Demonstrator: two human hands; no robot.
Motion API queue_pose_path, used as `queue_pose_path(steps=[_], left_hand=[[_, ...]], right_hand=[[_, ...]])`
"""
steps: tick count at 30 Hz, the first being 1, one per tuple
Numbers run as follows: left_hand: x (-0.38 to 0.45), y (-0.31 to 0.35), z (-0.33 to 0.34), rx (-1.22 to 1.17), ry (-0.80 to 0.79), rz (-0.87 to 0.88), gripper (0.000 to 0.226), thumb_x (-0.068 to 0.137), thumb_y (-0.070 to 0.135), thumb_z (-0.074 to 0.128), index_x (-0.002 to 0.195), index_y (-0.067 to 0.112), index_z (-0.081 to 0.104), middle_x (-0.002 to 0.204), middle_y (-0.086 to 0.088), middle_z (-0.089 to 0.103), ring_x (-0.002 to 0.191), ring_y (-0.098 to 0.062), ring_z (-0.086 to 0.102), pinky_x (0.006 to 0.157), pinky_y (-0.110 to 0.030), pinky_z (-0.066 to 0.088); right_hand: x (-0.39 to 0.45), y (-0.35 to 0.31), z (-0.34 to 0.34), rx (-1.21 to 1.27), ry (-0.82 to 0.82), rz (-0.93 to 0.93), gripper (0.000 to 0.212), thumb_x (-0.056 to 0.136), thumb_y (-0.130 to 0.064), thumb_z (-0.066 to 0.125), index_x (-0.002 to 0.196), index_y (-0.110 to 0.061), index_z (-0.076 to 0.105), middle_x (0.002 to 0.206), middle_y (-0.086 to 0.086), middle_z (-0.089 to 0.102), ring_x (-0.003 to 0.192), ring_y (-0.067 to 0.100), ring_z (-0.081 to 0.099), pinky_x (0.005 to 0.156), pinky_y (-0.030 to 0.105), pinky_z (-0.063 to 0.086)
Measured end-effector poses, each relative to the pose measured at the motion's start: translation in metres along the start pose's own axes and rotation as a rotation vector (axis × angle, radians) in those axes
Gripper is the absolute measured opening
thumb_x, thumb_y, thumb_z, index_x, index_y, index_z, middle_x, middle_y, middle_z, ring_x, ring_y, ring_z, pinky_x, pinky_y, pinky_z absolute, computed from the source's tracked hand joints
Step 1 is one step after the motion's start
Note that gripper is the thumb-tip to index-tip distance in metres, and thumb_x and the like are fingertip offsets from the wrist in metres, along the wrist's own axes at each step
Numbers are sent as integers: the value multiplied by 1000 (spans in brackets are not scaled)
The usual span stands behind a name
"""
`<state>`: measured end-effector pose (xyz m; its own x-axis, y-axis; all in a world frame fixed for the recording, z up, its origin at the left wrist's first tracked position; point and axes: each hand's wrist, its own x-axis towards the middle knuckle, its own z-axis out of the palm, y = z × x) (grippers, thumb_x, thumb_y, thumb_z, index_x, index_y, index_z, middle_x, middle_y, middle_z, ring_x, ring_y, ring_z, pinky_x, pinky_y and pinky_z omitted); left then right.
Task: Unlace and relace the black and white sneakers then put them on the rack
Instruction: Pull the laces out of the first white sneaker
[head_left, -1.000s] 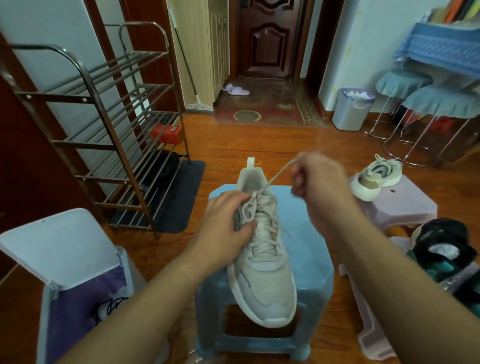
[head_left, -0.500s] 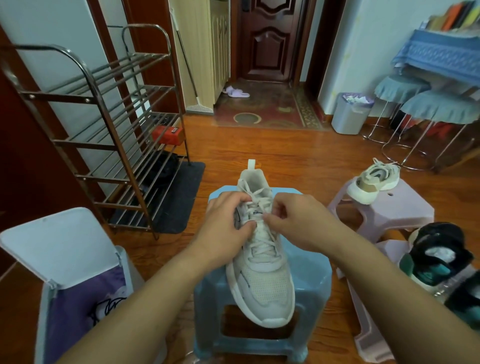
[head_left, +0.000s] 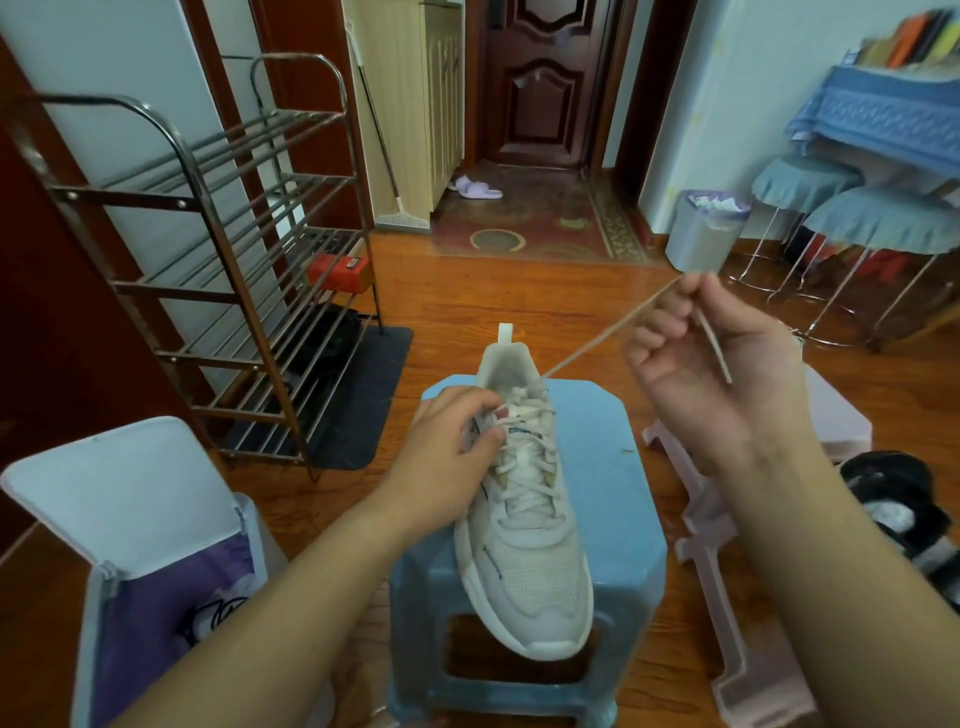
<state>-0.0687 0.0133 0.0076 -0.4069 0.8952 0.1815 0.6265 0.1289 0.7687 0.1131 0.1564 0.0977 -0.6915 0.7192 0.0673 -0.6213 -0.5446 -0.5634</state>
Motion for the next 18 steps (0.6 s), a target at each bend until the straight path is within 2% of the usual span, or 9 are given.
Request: queue_pose_path(steps=[2,5,6,8,10,12,14,16,18], left_hand=[[2,1,-1,-59,-3,-23,15,99,27,62,112,35,62,125,20,54,125,-7,43,103,-24,34],[4,12,-4,-232,-26,-128,12,94,19,69,94,25,59,121,15,58,113,-1,53,85,-13,39],[5,16,-5,-300,-29,-172,14,93,16,70,89,19,56,120,14,60,109,1,54,80,-13,40],[6,24,-6,-444,-10,-224,17,90,10,69,84,15,55,126,9,61,114,0,54,84,-19,42],[7,35,-9,-540,38,-221,15,89,6,67,81,12,56,128,5,62,118,-4,55,90,-27,43],[7,43,-15,-593,157,-191,21,90,6,67,74,12,55,123,7,65,112,-5,60,87,-26,43],[7,46,-23,-629,316,-180,23,91,13,69,71,9,56,112,5,70,100,-12,66,87,-32,50],[7,42,-28,-715,432,-231,25,92,21,67,78,2,59,94,-2,70,89,-21,65,92,-48,54],[8,35,-31,-915,515,-396,27,100,24,59,79,7,60,80,-4,67,82,-21,66,89,-44,56]], right_hand=[[6,-6,-12,-7,80,-76,21,95,-23,55,111,-13,66,97,5,63,90,17,61,85,26,46],[10,4,-28,-591,160,98,52,76,-40,80,120,-19,63,114,2,67,112,24,62,100,42,49],[8,14,-29,-938,113,154,46,78,-38,81,119,-23,65,118,-5,65,115,22,60,102,44,47],[7,40,-29,-1546,-43,174,27,86,-34,77,111,-36,68,128,-12,57,123,14,51,104,38,44],[9,63,-26,-1821,-145,12,13,86,-31,76,96,-34,69,130,-10,52,125,11,42,102,29,32],[13,71,-22,-1802,-75,-160,12,88,-27,74,81,-28,64,121,-6,58,117,12,45,96,28,33],[18,65,-19,-1580,168,-235,20,91,-19,69,75,-21,58,103,-6,63,94,12,55,82,29,44],[24,54,-24,-1384,375,-218,21,90,-16,64,73,-19,54,80,-3,63,69,13,53,61,29,43],[28,44,-35,-1167,529,-149,19,87,-16,61,70,-19,53,68,3,60,61,17,52,57,30,45]])
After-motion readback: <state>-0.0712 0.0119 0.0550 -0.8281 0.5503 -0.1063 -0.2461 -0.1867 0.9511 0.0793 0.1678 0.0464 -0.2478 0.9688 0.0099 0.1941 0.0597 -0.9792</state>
